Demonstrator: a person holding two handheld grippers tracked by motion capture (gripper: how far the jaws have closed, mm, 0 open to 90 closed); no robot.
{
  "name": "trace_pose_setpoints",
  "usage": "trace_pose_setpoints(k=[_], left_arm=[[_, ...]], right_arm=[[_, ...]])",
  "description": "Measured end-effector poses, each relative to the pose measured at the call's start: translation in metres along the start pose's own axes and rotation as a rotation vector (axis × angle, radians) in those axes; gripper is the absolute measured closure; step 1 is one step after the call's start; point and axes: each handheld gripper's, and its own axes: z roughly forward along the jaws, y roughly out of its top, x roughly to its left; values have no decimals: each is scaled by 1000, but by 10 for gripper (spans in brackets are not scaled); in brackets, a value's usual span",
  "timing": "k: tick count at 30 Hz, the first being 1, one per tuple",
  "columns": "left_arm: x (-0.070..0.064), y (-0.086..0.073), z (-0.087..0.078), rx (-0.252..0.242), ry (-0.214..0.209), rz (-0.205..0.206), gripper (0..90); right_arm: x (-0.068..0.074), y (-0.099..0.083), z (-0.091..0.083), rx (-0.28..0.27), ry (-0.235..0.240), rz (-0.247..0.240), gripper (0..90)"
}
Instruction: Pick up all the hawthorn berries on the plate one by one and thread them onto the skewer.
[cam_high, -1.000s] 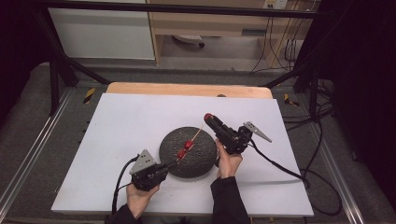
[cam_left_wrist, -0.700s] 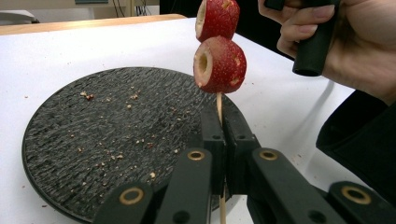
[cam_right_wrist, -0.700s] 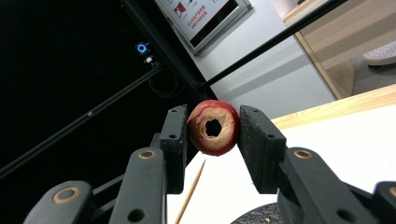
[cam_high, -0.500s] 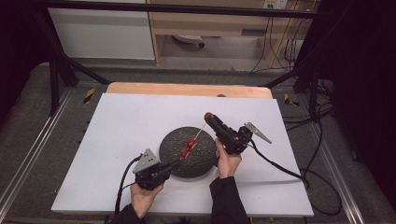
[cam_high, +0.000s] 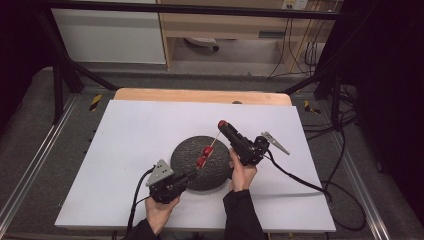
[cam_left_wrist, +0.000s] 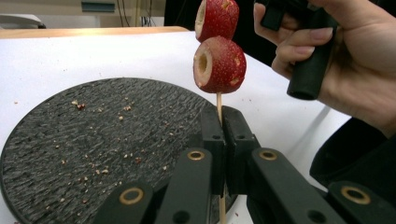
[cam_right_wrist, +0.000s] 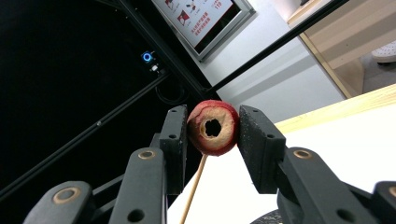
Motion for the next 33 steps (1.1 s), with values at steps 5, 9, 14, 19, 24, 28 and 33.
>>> trace_pose_setpoints(k=[5,9,14,19,24,28,33], left_arm=[[-5,0,5,-19,21,-15,880],[-8,1,8,-33,30,-32,880],[-9,3,11,-35,37,-40,881],[-12,3,13,-44,45,-34,881],[-15,2,13,-56,63,-37,882],[-16,1,12,-65,73,-36,882],[-19,1,16,-80,87,-54,882]], right_arm=[[0,-2,1,-4,1,16,640],[0,-3,1,-10,5,29,640],[0,-6,1,-8,3,28,641],[1,-4,0,-14,3,27,641],[0,-5,2,-21,0,53,642],[0,-4,2,-34,-8,62,643],[-1,-9,3,-20,-15,98,644]])
